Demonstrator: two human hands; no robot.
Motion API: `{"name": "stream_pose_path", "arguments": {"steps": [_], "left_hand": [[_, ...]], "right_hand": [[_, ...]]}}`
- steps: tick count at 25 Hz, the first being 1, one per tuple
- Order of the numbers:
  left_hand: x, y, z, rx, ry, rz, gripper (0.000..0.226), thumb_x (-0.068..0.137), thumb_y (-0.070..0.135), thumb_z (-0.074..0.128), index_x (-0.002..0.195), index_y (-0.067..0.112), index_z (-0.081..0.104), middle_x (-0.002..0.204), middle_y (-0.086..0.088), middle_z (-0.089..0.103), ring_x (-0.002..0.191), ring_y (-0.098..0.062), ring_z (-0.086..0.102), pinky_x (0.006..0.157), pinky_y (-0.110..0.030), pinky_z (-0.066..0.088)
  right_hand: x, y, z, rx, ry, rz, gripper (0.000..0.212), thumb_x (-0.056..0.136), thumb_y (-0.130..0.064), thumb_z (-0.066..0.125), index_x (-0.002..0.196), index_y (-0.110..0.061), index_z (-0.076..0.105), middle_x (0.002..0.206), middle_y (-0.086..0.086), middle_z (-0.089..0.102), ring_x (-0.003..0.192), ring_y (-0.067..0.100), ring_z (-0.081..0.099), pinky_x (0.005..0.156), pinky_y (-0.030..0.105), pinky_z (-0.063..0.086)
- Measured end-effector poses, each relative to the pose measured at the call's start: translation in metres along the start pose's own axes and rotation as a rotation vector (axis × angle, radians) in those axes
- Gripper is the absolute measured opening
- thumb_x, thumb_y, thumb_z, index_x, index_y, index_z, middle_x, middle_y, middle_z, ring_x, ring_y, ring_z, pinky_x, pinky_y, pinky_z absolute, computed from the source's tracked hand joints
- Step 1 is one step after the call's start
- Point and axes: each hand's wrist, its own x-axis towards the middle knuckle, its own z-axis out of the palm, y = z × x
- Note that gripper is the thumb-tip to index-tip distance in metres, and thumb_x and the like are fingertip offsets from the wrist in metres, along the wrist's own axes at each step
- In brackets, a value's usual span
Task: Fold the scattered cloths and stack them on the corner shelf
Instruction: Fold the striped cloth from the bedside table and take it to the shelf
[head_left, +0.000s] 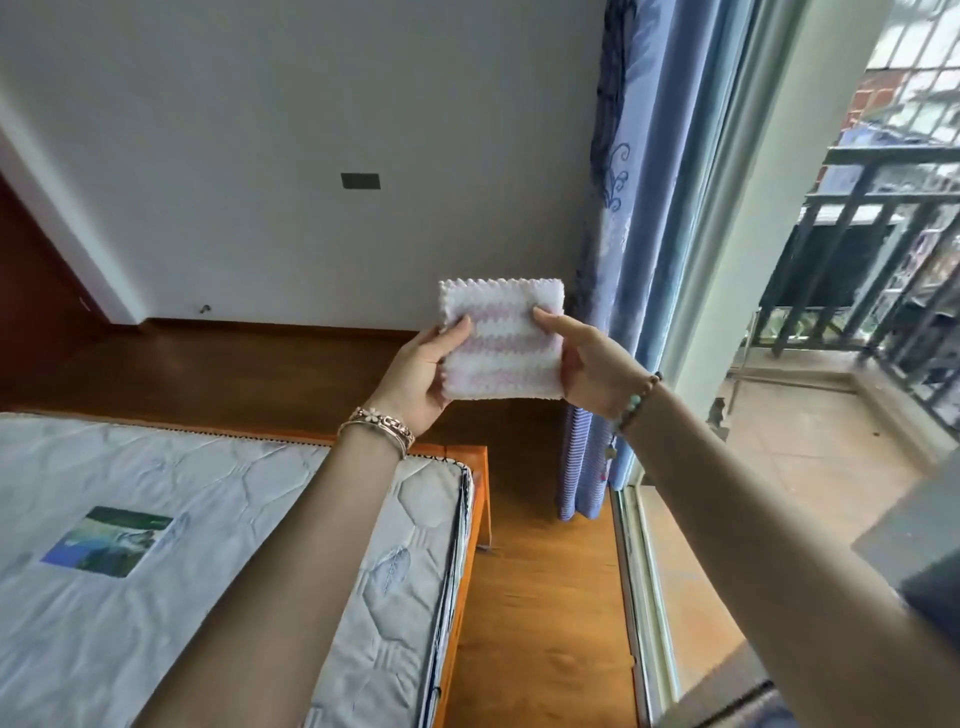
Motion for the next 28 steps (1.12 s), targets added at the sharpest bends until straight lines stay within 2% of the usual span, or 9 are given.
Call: {"name": "stream_pose_path", "arguments": {"steps": [6, 10, 14, 15, 19, 22, 25, 26, 28], "left_hand": [[0.160, -0.008, -0.033, -0.015, -0.008, -0.046, 0.017, 0.085, 0.025, 0.071, 0.101, 0.021, 0.069, 0.085, 0.005, 0.069, 0.068, -0.009, 0.056, 0.049, -0.017, 0.043], [0.267, 0.019, -0.040, -0.064, -0.038, -0.048, 0.010, 0.092, 0.019, 0.062, 0.101, 0.018, 0.066, 0.085, 0.002, 0.072, 0.065, -0.007, 0.068, 0.052, -0.018, 0.052], [0.369, 0.036, -0.037, -0.072, -0.054, -0.076, 0.018, 0.089, 0.020, 0.067, 0.107, 0.018, 0.070, 0.117, -0.007, 0.070, 0.108, -0.020, 0.065, 0.093, -0.033, 0.051], [0.389, 0.036, -0.037, -0.078, -0.048, -0.086, 0.016, 0.088, 0.020, 0.068, 0.104, 0.018, 0.071, 0.113, -0.005, 0.071, 0.106, -0.019, 0.064, 0.089, -0.032, 0.051], [0.492, 0.031, -0.036, -0.095, -0.049, -0.101, 0.007, 0.091, 0.015, 0.064, 0.095, 0.018, 0.068, 0.082, 0.005, 0.072, 0.062, -0.004, 0.063, 0.051, -0.016, 0.048], [0.585, 0.030, -0.044, -0.077, 0.021, -0.055, 0.012, 0.087, 0.014, 0.067, 0.098, 0.020, 0.068, 0.084, 0.010, 0.071, 0.083, -0.005, 0.063, 0.069, -0.019, 0.049], [0.660, 0.038, -0.052, -0.045, 0.085, -0.049, 0.029, 0.083, 0.019, 0.073, 0.111, 0.020, 0.067, 0.107, 0.007, 0.067, 0.111, -0.009, 0.054, 0.098, -0.027, 0.038], [0.684, 0.040, -0.059, -0.055, 0.078, -0.032, 0.034, 0.081, 0.021, 0.076, 0.114, 0.018, 0.067, 0.115, 0.003, 0.064, 0.115, -0.013, 0.054, 0.101, -0.030, 0.037], [0.719, 0.047, -0.079, -0.093, 0.133, -0.043, 0.039, 0.078, 0.024, 0.079, 0.114, 0.016, 0.066, 0.108, -0.006, 0.058, 0.101, -0.020, 0.056, 0.090, -0.031, 0.040]], "right_hand": [[0.137, -0.022, -0.049, 0.034, 0.018, 0.041, 0.039, 0.090, -0.025, 0.061, 0.127, -0.011, 0.059, 0.116, 0.007, 0.070, 0.104, 0.022, 0.069, 0.081, 0.036, 0.058], [0.236, -0.066, -0.069, 0.001, 0.065, 0.030, 0.044, 0.087, -0.024, 0.065, 0.128, -0.010, 0.059, 0.124, 0.010, 0.067, 0.112, 0.025, 0.065, 0.093, 0.041, 0.054], [0.321, -0.110, -0.102, -0.023, 0.112, 0.008, 0.047, 0.087, -0.024, 0.067, 0.130, -0.007, 0.058, 0.129, 0.012, 0.063, 0.116, 0.028, 0.063, 0.102, 0.046, 0.048], [0.339, -0.118, -0.111, -0.020, 0.122, 0.013, 0.046, 0.087, -0.024, 0.067, 0.129, -0.008, 0.059, 0.128, 0.012, 0.065, 0.114, 0.028, 0.064, 0.100, 0.045, 0.049], [0.432, -0.143, -0.158, 0.047, 0.117, 0.046, 0.034, 0.087, -0.021, 0.067, 0.118, -0.008, 0.065, 0.119, 0.010, 0.070, 0.108, 0.026, 0.067, 0.094, 0.043, 0.054], [0.519, -0.165, -0.192, 0.073, 0.064, 0.055, 0.036, 0.088, -0.015, 0.065, 0.123, -0.007, 0.063, 0.125, 0.014, 0.066, 0.114, 0.029, 0.064, 0.099, 0.047, 0.050], [0.595, -0.191, -0.217, 0.111, 0.003, 0.098, 0.045, 0.083, -0.014, 0.068, 0.126, -0.006, 0.061, 0.128, 0.015, 0.064, 0.118, 0.030, 0.061, 0.101, 0.047, 0.047], [0.625, -0.199, -0.225, 0.107, -0.014, 0.117, 0.048, 0.081, -0.014, 0.069, 0.127, -0.006, 0.060, 0.128, 0.015, 0.064, 0.119, 0.030, 0.060, 0.102, 0.047, 0.046], [0.686, -0.206, -0.231, 0.049, -0.064, 0.170, 0.052, 0.082, -0.016, 0.070, 0.131, -0.007, 0.058, 0.129, 0.014, 0.063, 0.120, 0.030, 0.060, 0.104, 0.049, 0.044]]}}
